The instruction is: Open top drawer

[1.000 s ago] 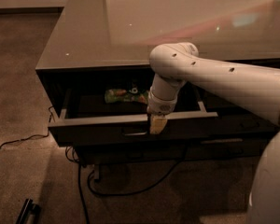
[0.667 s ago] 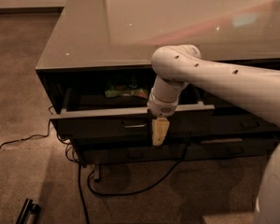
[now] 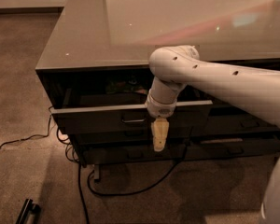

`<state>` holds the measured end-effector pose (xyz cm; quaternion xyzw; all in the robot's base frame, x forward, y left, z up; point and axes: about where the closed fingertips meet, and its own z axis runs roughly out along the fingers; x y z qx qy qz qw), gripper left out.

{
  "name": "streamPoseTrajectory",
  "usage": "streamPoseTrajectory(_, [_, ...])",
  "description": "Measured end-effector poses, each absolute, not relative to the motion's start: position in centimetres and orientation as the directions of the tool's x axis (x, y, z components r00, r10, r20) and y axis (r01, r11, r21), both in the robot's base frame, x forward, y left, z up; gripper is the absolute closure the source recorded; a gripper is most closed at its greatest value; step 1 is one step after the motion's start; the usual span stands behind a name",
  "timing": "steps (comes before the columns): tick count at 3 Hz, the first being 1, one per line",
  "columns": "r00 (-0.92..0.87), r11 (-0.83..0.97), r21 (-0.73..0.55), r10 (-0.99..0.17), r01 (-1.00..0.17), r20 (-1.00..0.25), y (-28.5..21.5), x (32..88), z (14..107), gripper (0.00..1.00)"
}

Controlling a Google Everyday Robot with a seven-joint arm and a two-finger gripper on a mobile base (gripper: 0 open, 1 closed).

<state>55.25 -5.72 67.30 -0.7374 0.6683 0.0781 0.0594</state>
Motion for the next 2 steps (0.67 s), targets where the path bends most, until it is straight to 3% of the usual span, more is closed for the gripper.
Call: streamPoseTrajectory(2, [0.09,-0.091,0.001,-0.979,-0.996,-0.181,-6.0,58.8,66.5,0.0])
